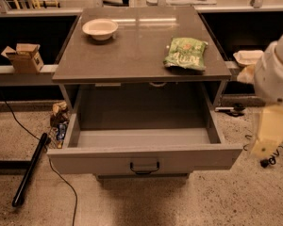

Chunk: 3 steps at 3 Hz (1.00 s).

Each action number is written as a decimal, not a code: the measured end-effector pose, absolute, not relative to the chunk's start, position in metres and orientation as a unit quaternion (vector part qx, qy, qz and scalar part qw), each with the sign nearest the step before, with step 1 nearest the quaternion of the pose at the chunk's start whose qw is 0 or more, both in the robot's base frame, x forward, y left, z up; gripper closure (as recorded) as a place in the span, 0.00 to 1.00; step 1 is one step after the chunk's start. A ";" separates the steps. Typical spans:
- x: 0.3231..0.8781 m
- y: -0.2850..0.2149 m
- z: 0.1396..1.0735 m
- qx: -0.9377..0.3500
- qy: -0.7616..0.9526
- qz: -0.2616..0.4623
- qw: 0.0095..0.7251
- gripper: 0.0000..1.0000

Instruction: Close top drawer

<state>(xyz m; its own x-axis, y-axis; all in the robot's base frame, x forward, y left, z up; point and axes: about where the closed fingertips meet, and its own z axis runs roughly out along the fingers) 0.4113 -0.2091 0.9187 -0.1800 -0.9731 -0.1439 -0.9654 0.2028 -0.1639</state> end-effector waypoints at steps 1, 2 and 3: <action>0.385 -0.205 0.856 -0.634 0.768 0.019 0.087 0.18; 0.370 -0.190 0.801 -0.630 0.770 0.061 0.082 0.41; 0.368 -0.189 0.793 -0.629 0.770 0.063 0.081 0.64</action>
Offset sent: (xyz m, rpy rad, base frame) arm -0.0567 0.0388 -0.1874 0.1727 0.2165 0.0132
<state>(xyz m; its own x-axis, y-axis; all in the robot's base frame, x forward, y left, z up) 0.3678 -0.1893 0.7932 -0.1949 -0.9594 -0.2040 -0.9798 0.1998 -0.0038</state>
